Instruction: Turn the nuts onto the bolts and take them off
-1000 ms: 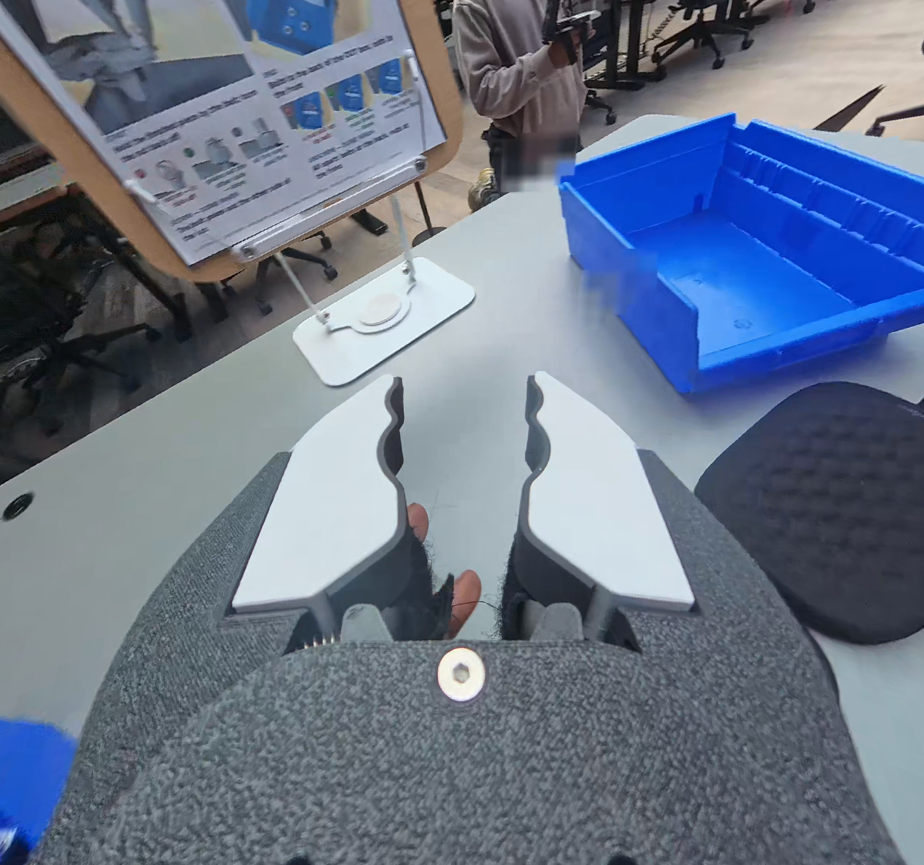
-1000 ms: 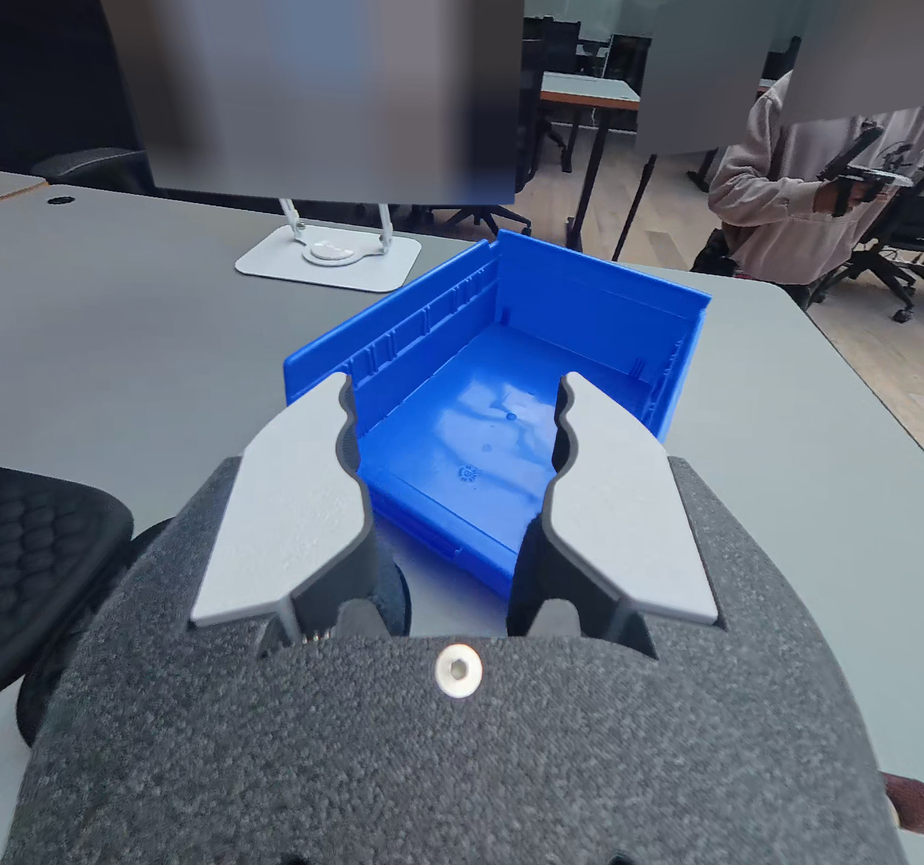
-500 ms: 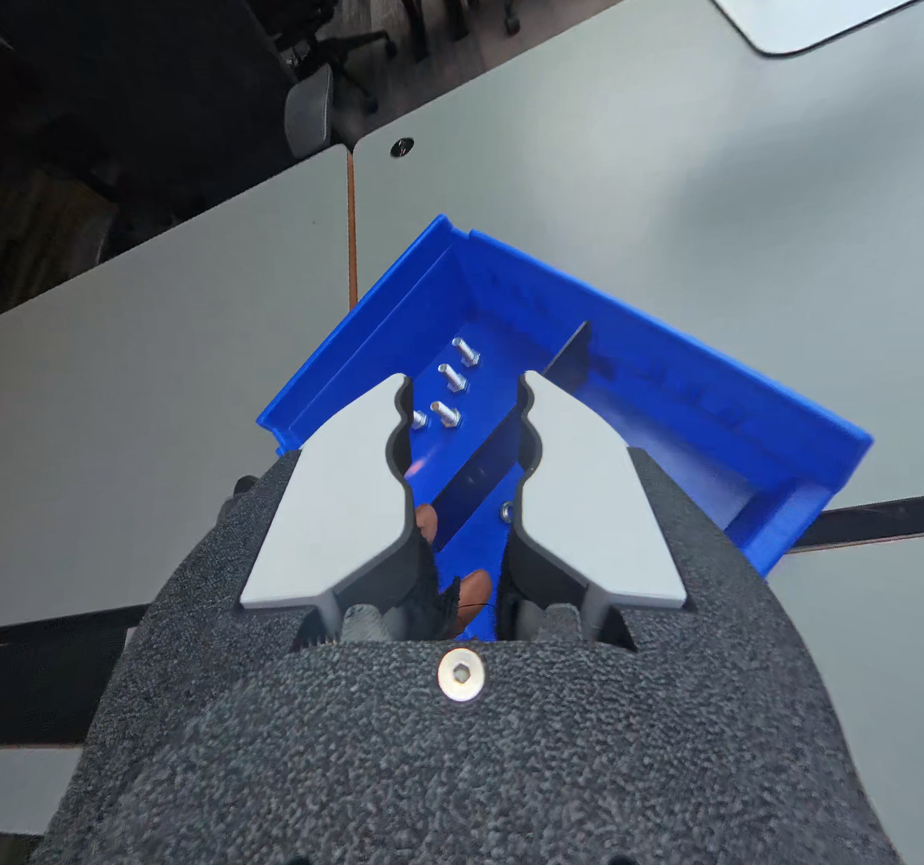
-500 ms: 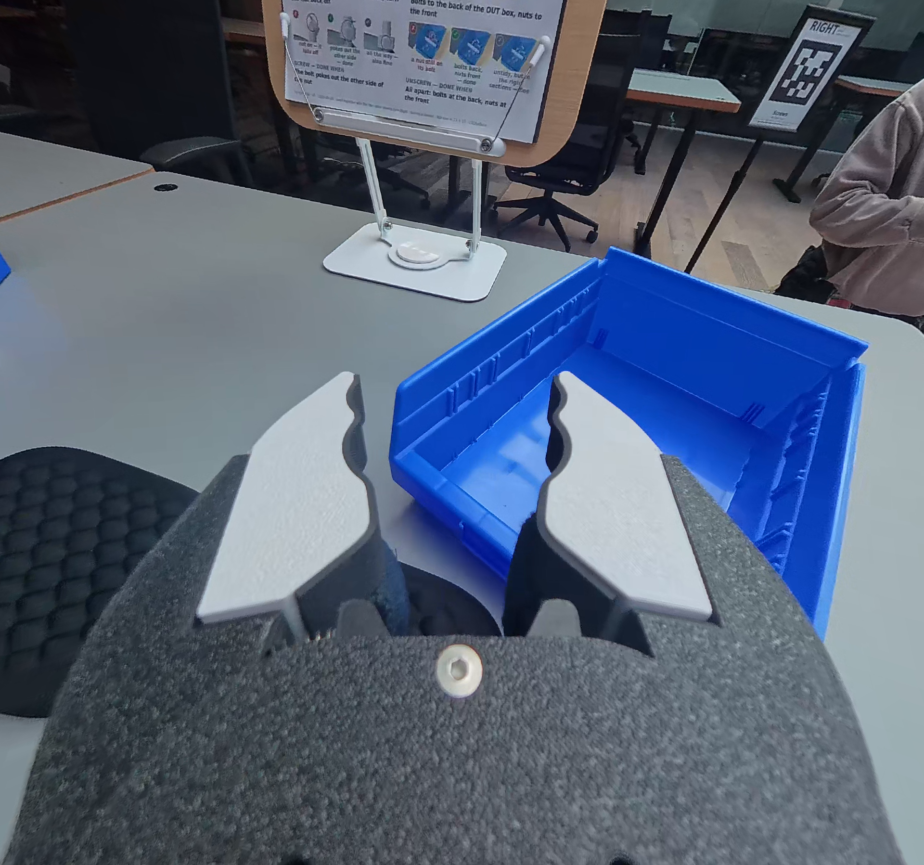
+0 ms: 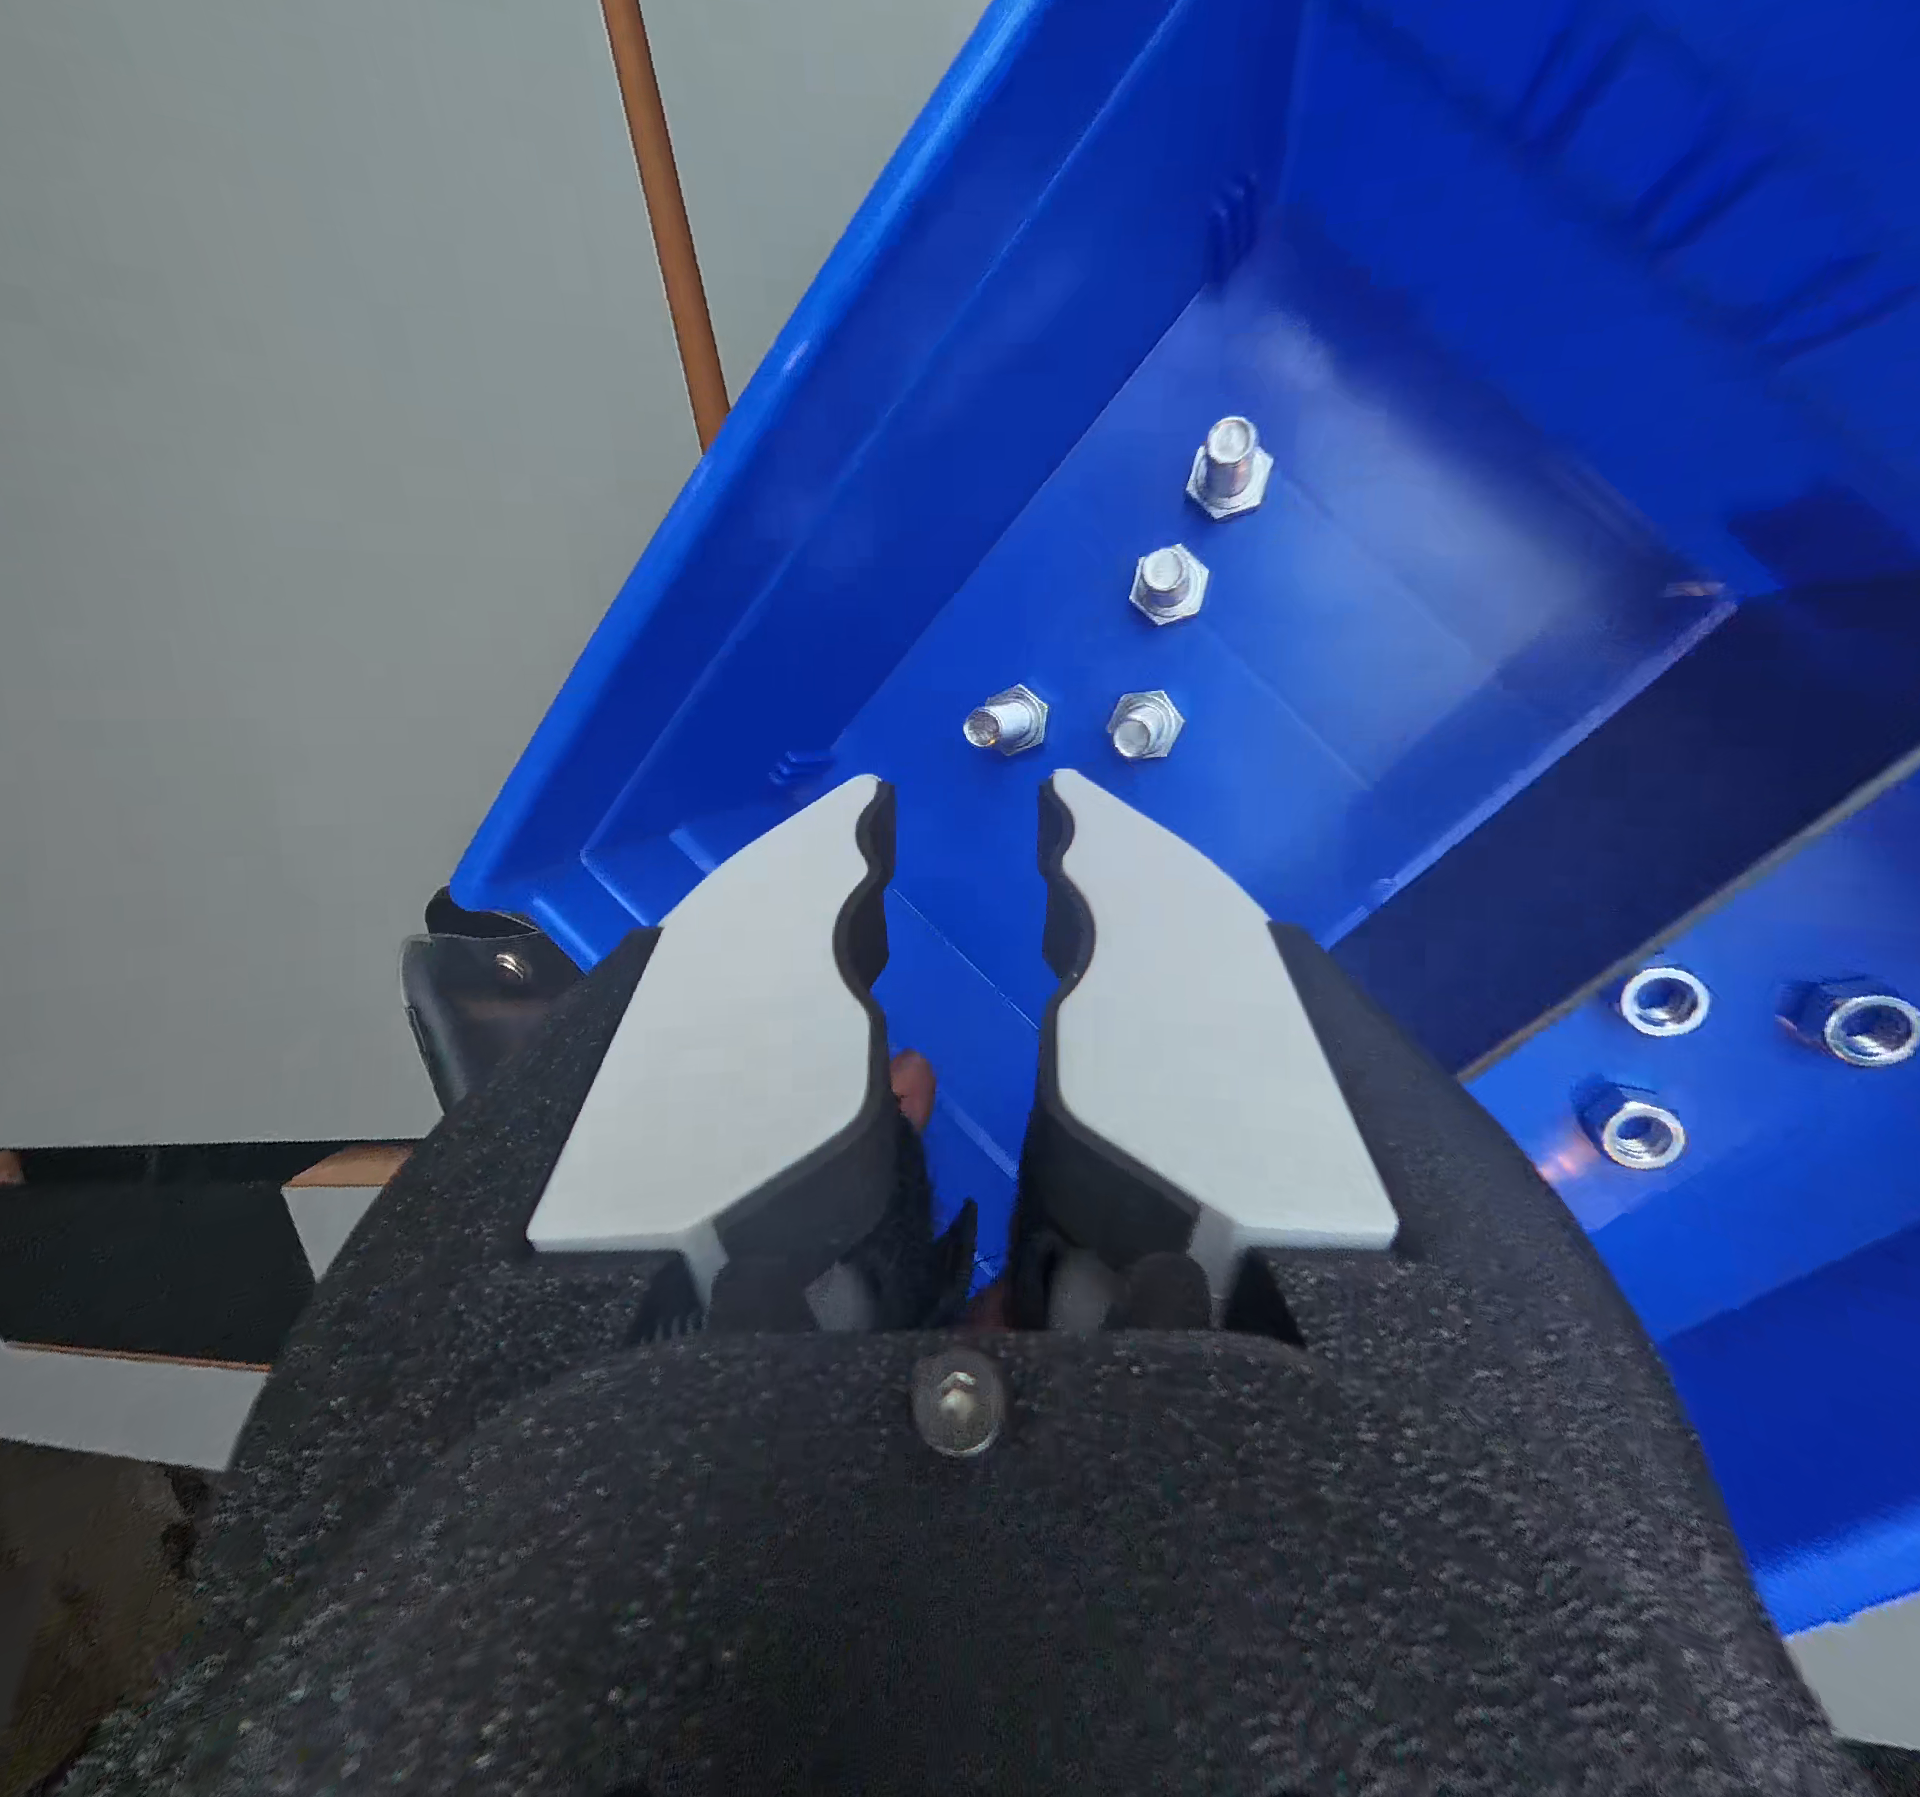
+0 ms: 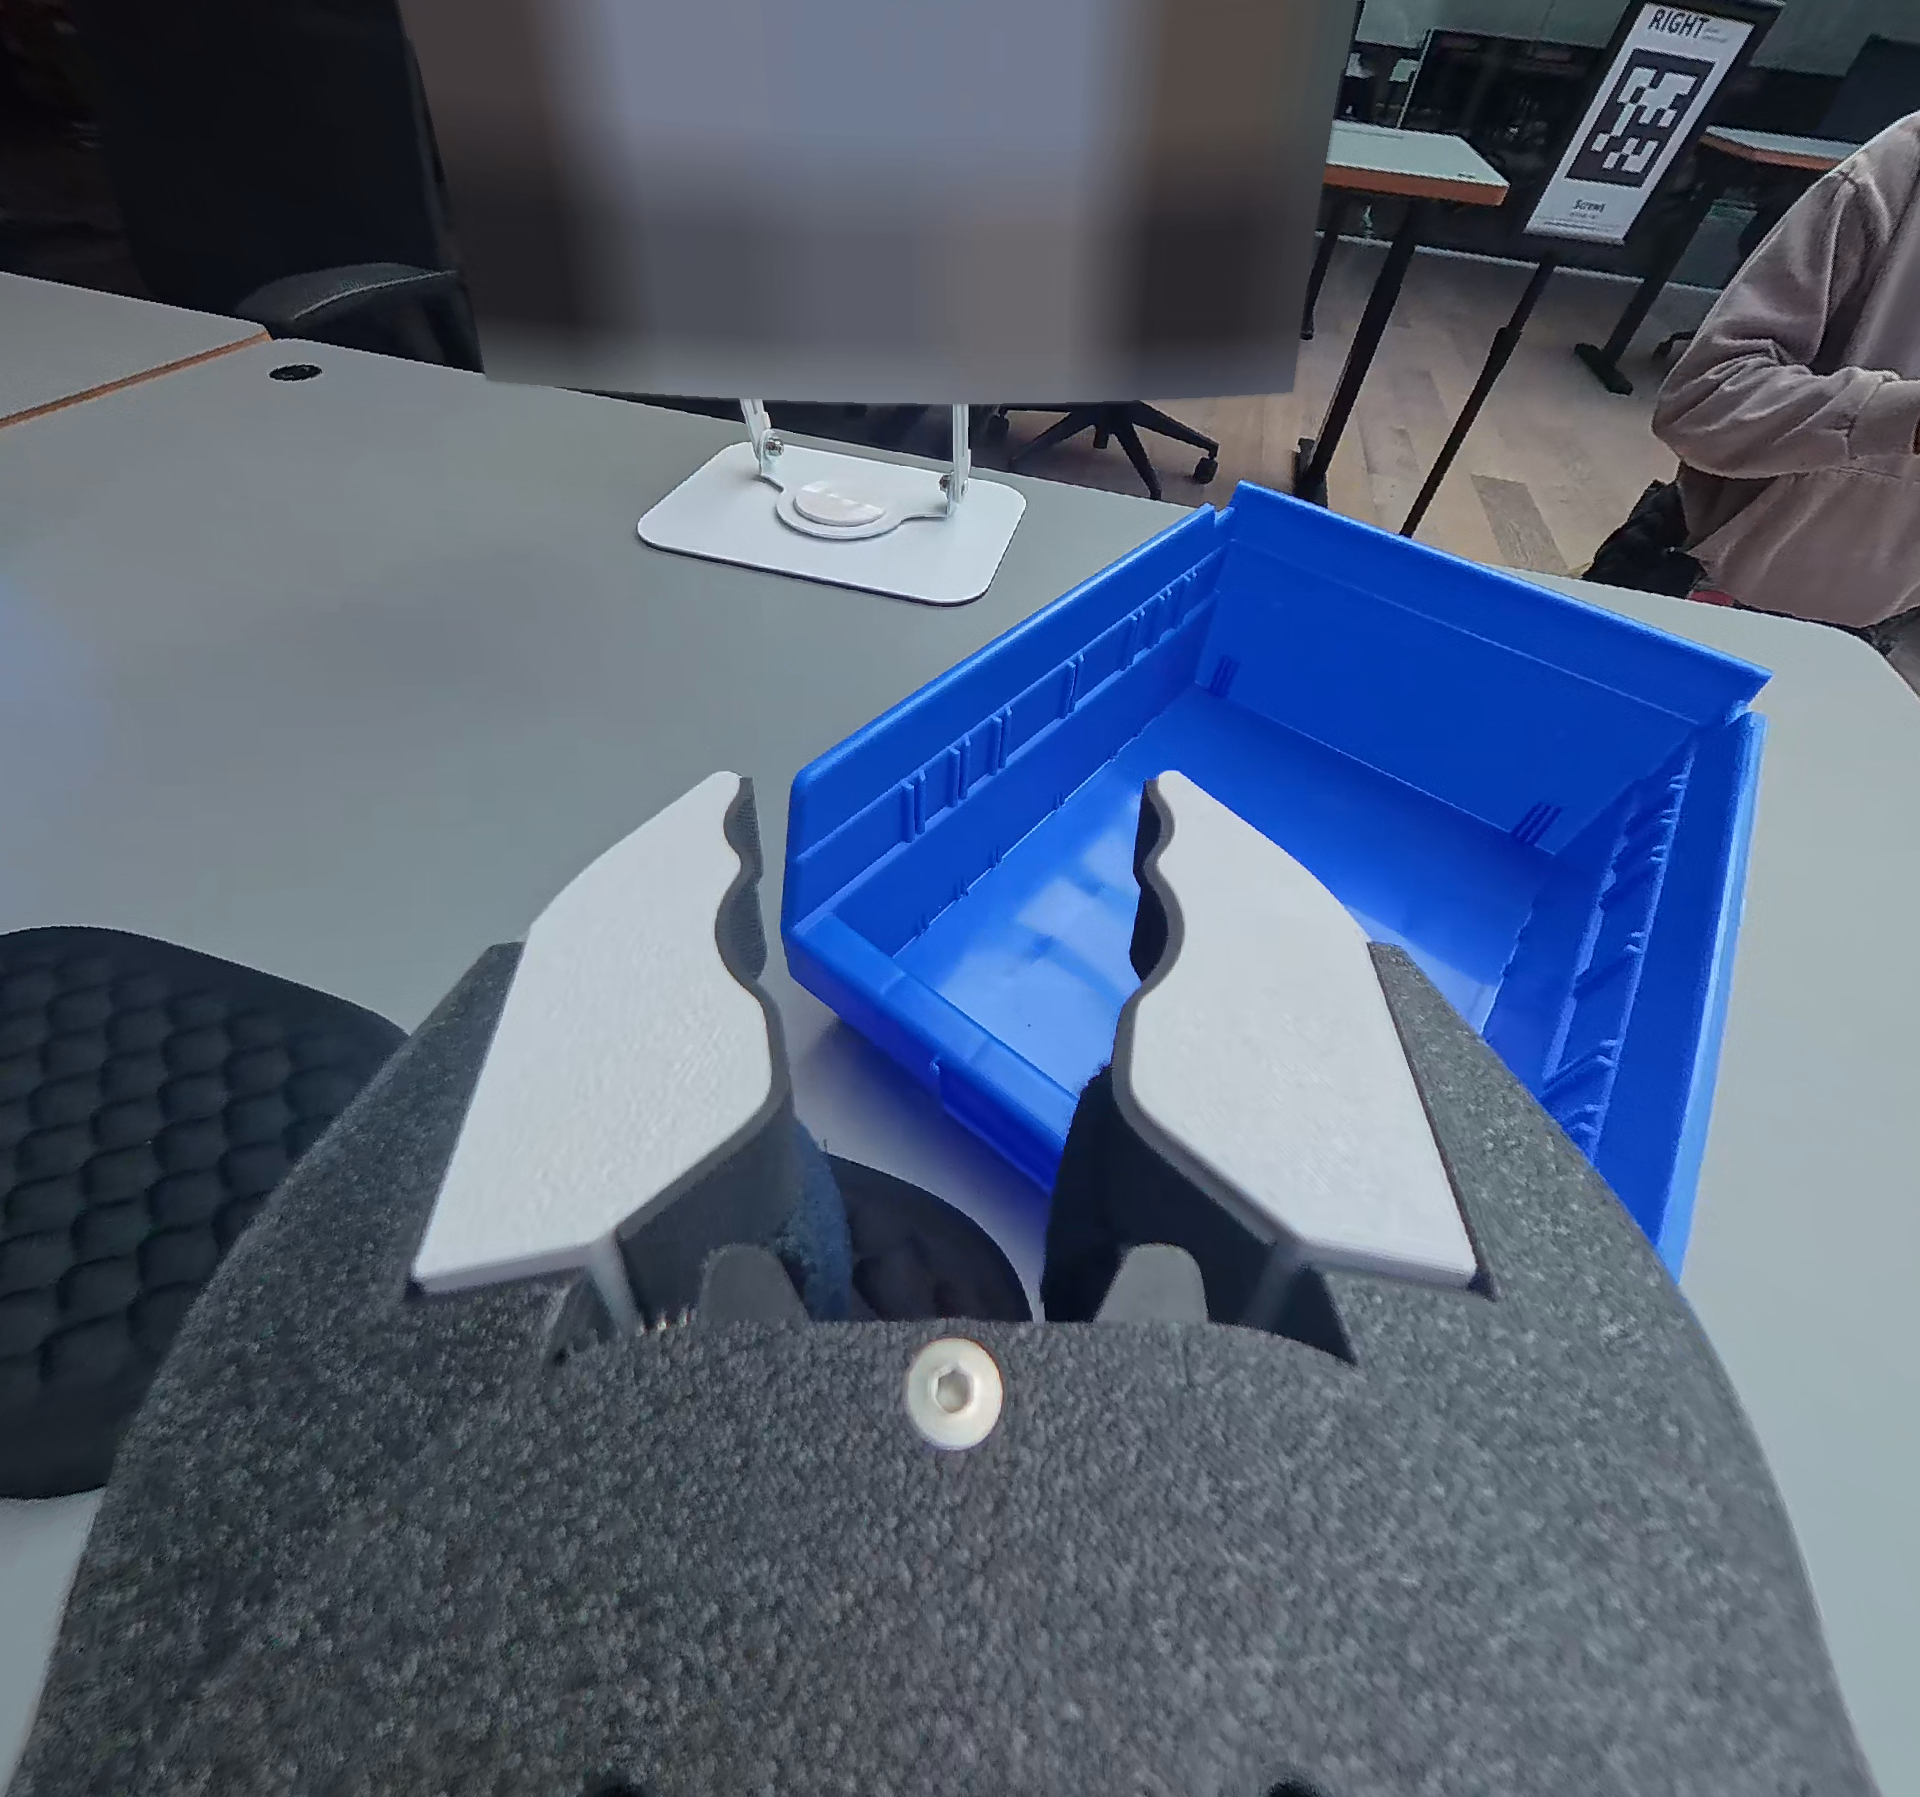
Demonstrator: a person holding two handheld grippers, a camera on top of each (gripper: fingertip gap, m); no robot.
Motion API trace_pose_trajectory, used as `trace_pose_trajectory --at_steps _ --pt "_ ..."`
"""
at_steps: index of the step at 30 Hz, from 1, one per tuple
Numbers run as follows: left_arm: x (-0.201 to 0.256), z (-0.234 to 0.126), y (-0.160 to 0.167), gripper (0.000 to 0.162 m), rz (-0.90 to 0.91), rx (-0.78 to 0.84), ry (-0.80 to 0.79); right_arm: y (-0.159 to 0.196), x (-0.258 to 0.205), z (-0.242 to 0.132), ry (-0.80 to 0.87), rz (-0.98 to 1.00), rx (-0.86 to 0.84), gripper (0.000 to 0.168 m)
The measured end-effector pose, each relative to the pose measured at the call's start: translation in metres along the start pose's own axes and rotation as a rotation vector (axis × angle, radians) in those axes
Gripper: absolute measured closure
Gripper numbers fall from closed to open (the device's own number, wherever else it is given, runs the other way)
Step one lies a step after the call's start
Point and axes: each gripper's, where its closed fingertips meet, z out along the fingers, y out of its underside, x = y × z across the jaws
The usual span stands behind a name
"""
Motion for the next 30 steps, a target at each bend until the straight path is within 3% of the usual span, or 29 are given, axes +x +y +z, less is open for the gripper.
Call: trace_pose_trajectory --at_steps 8,16,24,30 --pt "-0.003 0.033 0.005 0.137 0.0 -0.157 0.035 0.002 0.01 -0.002 0.02 0.02 0.006 0.101" --pt "0.008 0.04 0.009 0.152 -0.04 -0.169 0.154 0.005 0.014 0.0 0.034 0.006 -0.002 0.101" --pt "0.024 -0.017 -0.027 0.152 0.102 -0.059 0.091 0.007 0.009 0.001 0.012 0.001 -0.011 0.103" --pt "0.103 -0.075 -0.084 0.152 0.353 0.103 0.151 0.011 0.0 -0.001 -0.011 -0.007 -0.024 0.104"
